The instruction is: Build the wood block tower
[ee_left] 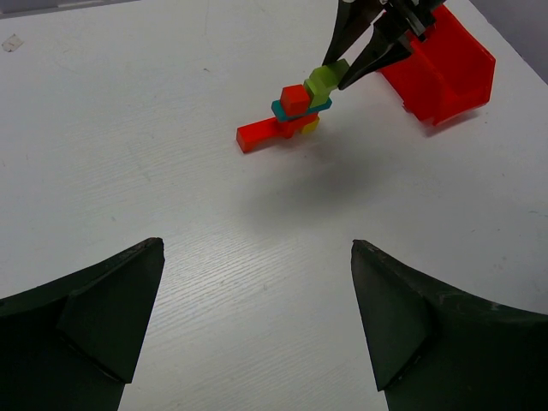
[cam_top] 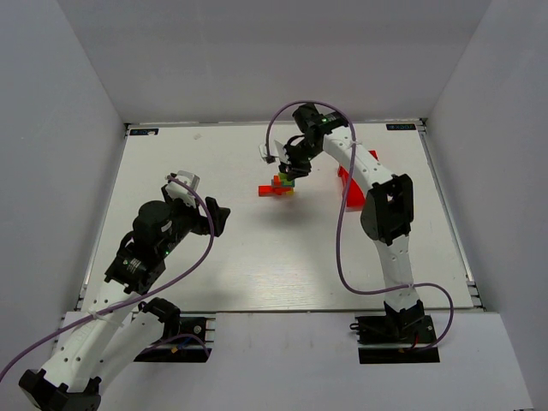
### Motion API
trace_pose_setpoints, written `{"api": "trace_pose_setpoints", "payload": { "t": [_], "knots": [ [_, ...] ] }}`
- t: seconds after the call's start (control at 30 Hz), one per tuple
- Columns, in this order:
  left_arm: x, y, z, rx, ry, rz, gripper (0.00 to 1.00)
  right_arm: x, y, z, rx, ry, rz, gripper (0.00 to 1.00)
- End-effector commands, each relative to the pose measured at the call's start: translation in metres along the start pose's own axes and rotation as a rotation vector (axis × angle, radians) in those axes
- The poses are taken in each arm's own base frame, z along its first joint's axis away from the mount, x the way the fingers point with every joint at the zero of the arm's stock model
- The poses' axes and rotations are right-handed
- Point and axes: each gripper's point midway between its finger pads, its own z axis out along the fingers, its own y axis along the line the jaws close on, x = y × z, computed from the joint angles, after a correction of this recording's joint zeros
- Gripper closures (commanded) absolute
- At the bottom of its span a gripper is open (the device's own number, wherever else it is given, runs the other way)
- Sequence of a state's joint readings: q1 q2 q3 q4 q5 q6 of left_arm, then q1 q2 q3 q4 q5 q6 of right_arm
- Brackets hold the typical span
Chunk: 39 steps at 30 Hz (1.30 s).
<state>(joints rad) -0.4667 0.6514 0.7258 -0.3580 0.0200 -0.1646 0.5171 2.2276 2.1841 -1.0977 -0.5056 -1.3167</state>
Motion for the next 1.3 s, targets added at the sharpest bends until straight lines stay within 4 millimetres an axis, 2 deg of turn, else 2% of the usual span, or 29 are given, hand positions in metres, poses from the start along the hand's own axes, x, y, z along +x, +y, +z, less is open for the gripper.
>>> {"api": "trace_pose_setpoints", "payload": {
  "t": [0.0, 0.37, 0.83, 1.27],
  "knots": [
    [-0.005, -0.002, -0.001, 0.016, -0.024, 0.008, 0.0, -0.017, -0.013, -0.009, 0.044, -0.051, -0.015, 1.0],
    [-0.005, -0.003, -0.001, 0.025, -0.022, 0.017, 0.0, -0.013, -0.016, 0.006, 0.047, -0.047, 0.034, 1.0],
    [-0.005, -0.003, -0.001, 0.025, -0.022, 0.017, 0.0, -0.017, -0.018, 0.013, 0.055, -0.055, 0.058, 1.0],
    [-0.005, -0.003, -0.001, 0.025, -0.022, 0.017, 0.0, -0.01, -0.016, 0.02, 0.046, -0.036, 0.075, 1.0]
  ]
}}
